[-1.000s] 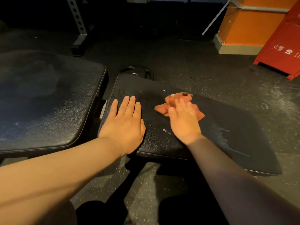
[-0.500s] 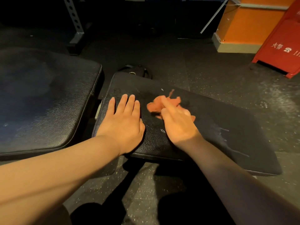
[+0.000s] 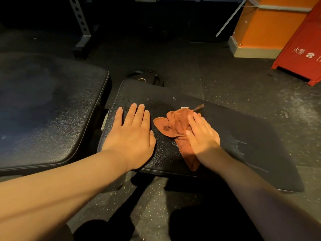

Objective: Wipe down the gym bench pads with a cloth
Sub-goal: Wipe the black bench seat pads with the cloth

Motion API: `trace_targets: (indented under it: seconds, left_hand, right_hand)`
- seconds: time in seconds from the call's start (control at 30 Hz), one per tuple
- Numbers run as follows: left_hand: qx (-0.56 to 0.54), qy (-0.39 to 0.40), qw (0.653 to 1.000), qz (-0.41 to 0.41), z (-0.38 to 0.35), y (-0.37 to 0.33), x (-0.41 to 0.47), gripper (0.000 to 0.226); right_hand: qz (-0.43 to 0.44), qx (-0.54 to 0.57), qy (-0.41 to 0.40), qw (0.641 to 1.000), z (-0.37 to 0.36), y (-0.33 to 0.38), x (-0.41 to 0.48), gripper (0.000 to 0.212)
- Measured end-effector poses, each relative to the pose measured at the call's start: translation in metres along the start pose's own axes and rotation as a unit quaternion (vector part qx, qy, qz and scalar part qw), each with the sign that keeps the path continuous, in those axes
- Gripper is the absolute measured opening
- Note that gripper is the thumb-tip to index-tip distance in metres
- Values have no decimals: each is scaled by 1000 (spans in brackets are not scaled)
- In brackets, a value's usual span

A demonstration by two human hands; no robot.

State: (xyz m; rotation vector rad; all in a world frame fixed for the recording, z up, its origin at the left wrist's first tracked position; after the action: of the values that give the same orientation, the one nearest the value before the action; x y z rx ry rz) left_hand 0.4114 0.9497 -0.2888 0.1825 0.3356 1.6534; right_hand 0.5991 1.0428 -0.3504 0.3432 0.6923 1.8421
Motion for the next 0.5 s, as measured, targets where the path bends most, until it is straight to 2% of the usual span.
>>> trace_targets:
  seconds: [0.03, 0.1, 0.17, 0.2, 0.23, 0.3, 0.33, 0.4, 0.43, 0.47, 0.5]
  left_hand:
    - [1, -2, 1000, -1, 0, 0, 0, 72]
    - [4, 1, 1000, -11, 0, -2, 0, 71]
    - [12, 11, 1000, -20, -1, -3, 1, 69]
    - [16, 17, 999, -23, -2, -3, 1, 68]
    - [17, 16, 999, -23, -2, -2, 1, 68]
    - [14, 5, 1000, -16, 1, -2, 1, 66]
    - [12, 4, 1000, -13, 1, -1, 1, 65]
    - [3, 9, 1000, -14, 1, -2, 1, 64]
    - [1, 11, 1000, -14, 2, -2, 1, 65]
    - [3, 11, 1000, -14, 1, -1, 2, 65]
    - [3, 8, 1000, -14, 1, -1, 2, 65]
  right_hand:
    - [37, -49, -31, 998, -2, 2, 0, 54]
    - [175, -11, -35, 984, -5, 31, -15, 51]
    - [243, 73, 62, 965, -14, 60, -36, 54]
    - [235, 99, 100, 962, -19, 66, -40, 58]
    - [229, 98, 97, 964, -20, 69, -34, 60]
    - [206, 41, 40, 977, -14, 64, -7, 56]
    - [172, 37, 9, 984, -5, 57, 11, 48]
    - [46, 75, -40, 995, 10, 39, 33, 31]
    - [7, 84, -42, 996, 8, 39, 32, 35]
    - [1, 90, -37, 995, -1, 45, 25, 41]
    - [33, 103, -36, 994, -8, 58, 12, 44]
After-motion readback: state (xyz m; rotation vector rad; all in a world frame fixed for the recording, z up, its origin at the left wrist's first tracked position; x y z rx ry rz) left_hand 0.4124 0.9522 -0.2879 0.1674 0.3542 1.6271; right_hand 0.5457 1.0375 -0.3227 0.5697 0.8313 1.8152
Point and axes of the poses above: each hand's wrist, its own x-axis towards the middle knuckle, its own z-axis out of the back of the hand, y = z × x, the point moved 7 cm from there along x, towards the middle knuckle, and after that the axes turned 11 degrees about x, right-handed, at the moved point
